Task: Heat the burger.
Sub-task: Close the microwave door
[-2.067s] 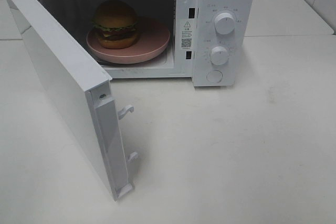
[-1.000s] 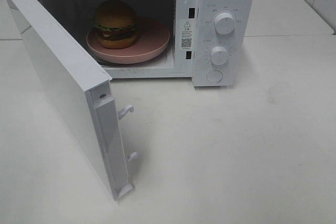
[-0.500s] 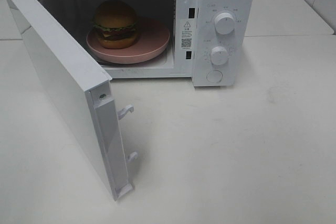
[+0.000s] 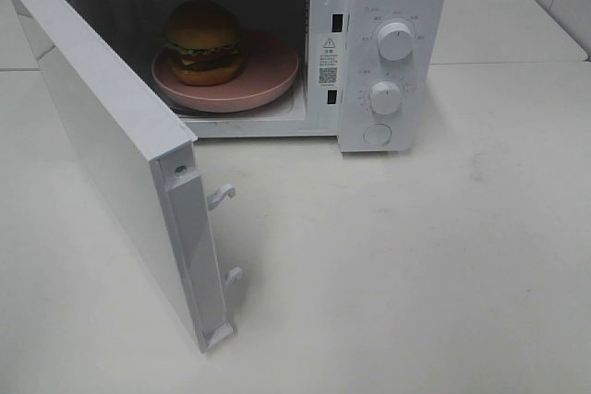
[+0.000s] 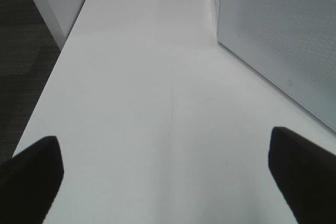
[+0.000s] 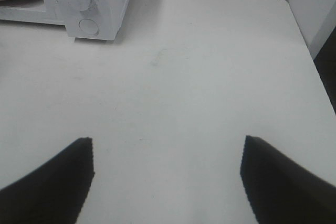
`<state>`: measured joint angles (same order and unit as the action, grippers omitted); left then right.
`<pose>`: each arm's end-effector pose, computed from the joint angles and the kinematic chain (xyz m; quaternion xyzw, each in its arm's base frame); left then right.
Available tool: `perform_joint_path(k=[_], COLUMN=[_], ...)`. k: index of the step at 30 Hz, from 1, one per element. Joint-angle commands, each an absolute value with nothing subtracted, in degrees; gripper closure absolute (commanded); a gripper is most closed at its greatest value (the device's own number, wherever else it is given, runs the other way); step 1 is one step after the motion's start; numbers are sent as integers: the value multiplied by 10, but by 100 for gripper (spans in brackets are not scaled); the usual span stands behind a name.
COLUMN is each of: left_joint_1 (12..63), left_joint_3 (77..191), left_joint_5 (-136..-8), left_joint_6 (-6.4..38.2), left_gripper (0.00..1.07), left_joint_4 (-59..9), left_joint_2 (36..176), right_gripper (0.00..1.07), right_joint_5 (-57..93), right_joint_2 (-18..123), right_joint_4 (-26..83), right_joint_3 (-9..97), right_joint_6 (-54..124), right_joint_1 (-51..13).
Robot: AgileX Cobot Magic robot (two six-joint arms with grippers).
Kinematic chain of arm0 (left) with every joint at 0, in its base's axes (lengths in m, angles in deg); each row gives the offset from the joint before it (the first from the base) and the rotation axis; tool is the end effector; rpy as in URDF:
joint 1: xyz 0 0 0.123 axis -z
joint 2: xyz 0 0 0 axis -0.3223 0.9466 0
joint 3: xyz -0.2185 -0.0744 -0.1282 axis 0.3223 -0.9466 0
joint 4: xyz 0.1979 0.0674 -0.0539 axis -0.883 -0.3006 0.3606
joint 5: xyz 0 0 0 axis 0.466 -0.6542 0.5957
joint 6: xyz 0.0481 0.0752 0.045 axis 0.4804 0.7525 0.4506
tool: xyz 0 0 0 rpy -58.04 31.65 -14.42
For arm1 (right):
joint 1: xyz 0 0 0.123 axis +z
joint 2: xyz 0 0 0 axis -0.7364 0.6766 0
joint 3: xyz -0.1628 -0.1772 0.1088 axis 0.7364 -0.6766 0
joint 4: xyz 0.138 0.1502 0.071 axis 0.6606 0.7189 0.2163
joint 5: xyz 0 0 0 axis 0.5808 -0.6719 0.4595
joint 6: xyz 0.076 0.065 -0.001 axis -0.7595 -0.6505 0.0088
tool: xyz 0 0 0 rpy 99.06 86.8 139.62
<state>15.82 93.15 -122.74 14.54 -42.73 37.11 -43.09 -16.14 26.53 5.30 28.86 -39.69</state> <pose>-0.0112 0.0041 0.2579 -0.0059 0.8525 0.0510 0.5203 -0.0057 -0.0031 0.2608 -0.0442 0.8366 0.0312 0.5452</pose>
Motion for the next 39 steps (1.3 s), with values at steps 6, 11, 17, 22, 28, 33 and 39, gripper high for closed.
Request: perform_joint_path(k=[6, 11, 17, 22, 28, 33, 39], left_joint_1=[158, 158, 158, 158, 158, 158, 158], left_joint_3=[933, 939, 949, 948, 924, 909, 873], left_joint_5=[-1215, -1206, -1139, -1084, -999, -936, -821], left_joint_6=[144, 144, 144, 144, 144, 144, 144], left_gripper=[9, 9, 18, 33, 70, 97, 107], left_joint_4=[-428, -425, -400, -384, -384, -369, -362], left_joint_2=[364, 399, 456, 490, 531, 567, 619], right_gripper=[32, 32, 32, 33, 33, 33, 33], right_joint_5=[-423, -423, -423, -423, -423, -423, -423], right_joint_2=[-180, -180, -180, -180, -180, -180, -180], right_joint_4=[263, 263, 263, 263, 263, 263, 263], right_joint_3=[51, 51, 51, 51, 51, 51, 51], right_joint_6=[294, 294, 294, 294, 294, 294, 294], right_joint_1=[-401, -401, -401, -401, -401, -401, -401])
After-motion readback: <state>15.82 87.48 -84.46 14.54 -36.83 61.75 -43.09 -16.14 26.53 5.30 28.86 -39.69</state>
